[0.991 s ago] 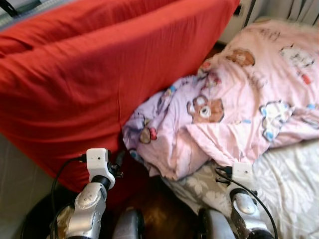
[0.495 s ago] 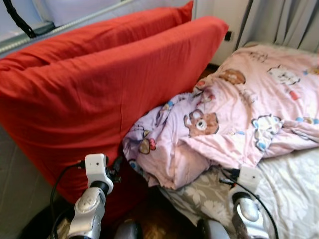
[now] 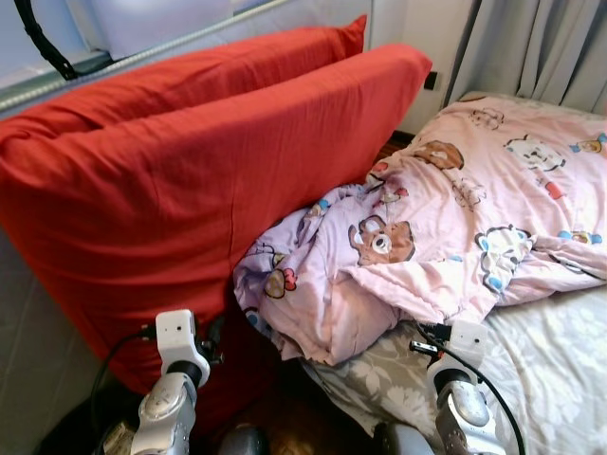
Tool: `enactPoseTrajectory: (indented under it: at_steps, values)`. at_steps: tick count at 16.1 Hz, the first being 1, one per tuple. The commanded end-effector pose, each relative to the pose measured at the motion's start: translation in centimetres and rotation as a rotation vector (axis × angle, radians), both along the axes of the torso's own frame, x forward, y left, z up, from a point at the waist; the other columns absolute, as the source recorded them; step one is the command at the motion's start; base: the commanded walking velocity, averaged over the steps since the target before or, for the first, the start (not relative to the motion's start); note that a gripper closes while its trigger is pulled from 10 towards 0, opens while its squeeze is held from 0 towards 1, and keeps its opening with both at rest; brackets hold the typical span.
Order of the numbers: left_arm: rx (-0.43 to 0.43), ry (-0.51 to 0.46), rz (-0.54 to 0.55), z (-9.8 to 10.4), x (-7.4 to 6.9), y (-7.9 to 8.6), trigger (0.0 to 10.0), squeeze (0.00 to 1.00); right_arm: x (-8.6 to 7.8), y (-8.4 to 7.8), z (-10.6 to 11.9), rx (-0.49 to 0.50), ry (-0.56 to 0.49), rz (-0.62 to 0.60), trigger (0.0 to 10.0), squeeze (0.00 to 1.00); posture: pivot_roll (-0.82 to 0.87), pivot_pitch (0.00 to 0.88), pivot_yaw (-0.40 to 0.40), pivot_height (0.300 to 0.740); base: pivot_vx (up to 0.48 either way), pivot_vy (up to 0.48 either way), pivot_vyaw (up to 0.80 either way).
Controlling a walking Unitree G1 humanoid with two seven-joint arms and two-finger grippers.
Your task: Clean up the room
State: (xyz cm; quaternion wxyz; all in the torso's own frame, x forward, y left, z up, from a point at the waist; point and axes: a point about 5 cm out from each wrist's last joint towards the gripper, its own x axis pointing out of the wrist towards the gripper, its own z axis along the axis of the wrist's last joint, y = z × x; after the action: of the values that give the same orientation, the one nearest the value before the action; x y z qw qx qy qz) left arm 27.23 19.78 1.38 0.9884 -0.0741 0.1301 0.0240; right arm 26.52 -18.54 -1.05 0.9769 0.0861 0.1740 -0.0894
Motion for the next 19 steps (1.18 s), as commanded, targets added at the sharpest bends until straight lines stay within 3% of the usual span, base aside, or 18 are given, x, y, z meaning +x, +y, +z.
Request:
enactPoseTrajectory:
  at_steps: [1,7,12,19]
  values:
    - [0.003,0.019,0.026,-0.4,-0.2,0.6,10.0,0.0,0.0,0.2,-0.2,0.008,0.015,0.004,10.0,0.0,-0.03,0.006,0.037,0.677,0.0,0.0,0.0]
    - [0.014,0.137,0.058,-2.6,-1.6,1.6,10.0,0.0,-0.6,0.5,-0.9,0.009,0.046,0.023,10.0,0.0,-0.03,0.003,0.038,0.736,0.0,0.0,0.0]
    - [0.042,0.269,0.071,-4.6,-3.2,2.1,10.0,0.0,-1.1,0.4,-1.4,-0.019,0.073,0.057,10.0,0.0,-0.03,0.0,0.031,0.736,0.0,0.0,0.0]
    - [0.027,0.407,0.103,-7.1,-6.4,2.2,10.0,0.0,-0.5,0.0,-0.7,-0.027,0.022,0.046,10.0,0.0,-0.04,0.0,0.027,0.74,0.0,0.0,0.0]
